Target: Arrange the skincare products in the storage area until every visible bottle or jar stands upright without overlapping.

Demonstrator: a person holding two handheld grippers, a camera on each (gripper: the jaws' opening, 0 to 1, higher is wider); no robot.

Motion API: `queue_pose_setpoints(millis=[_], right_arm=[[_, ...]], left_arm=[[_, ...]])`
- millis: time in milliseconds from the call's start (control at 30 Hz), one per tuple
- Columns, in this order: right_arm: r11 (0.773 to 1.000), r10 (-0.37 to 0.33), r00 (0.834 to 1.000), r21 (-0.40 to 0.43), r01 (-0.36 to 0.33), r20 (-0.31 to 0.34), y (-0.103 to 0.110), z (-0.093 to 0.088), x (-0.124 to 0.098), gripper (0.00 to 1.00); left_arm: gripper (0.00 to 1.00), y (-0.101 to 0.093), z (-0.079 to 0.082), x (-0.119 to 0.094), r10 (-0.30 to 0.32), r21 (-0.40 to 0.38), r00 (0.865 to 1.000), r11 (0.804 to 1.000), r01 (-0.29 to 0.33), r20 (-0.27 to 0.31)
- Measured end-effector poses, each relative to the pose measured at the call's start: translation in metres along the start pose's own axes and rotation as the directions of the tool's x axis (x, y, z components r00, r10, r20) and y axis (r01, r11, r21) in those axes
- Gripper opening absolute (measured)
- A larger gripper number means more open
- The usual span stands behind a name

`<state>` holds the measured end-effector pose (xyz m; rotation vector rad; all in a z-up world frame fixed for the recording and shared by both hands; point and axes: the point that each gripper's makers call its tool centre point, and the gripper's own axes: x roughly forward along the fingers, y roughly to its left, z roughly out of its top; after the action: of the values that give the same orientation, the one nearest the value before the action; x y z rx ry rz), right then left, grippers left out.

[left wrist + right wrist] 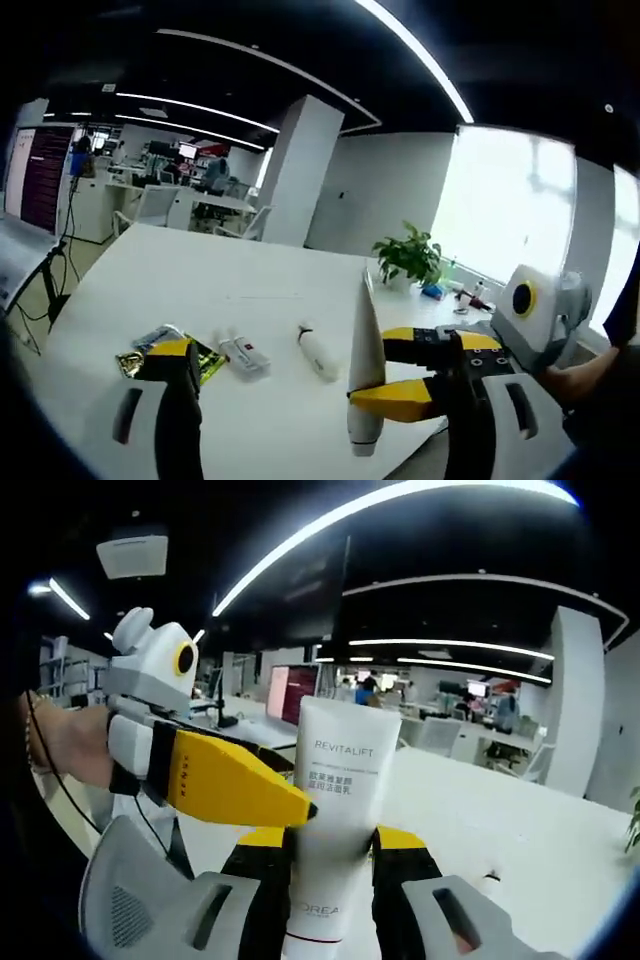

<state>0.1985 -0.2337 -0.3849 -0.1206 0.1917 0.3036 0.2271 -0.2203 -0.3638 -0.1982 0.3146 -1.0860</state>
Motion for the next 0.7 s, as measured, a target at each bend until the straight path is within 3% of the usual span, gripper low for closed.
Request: queue_pose_setpoints(millis=[133, 233, 700], right_arm=[[1.0, 0.019, 1.0, -0.003, -0.019, 0.014, 0.006, 0.004, 0.001, 0.21], [1.0, 0.027, 0.999, -0.005, -0.027, 0.02, 0.01, 0.005, 0.0, 0.21], [0.999, 0.035, 0.999, -0.018, -0.035, 0.026, 0.015, 0.007, -0.001, 0.22]], left_arm=[[0.93, -0.005, -0.003, 0.005, -0.024, 0.017, 0.999, 1.0, 0.024, -0.022], [0.85, -0.008, -0.006, 0.007, -0.05, 0.006, 0.998, 0.999, 0.05, -0.04], [0.53, -0.017, -0.001, 0.009, -0.093, 0.059, 0.995, 0.994, 0.094, -0.028]])
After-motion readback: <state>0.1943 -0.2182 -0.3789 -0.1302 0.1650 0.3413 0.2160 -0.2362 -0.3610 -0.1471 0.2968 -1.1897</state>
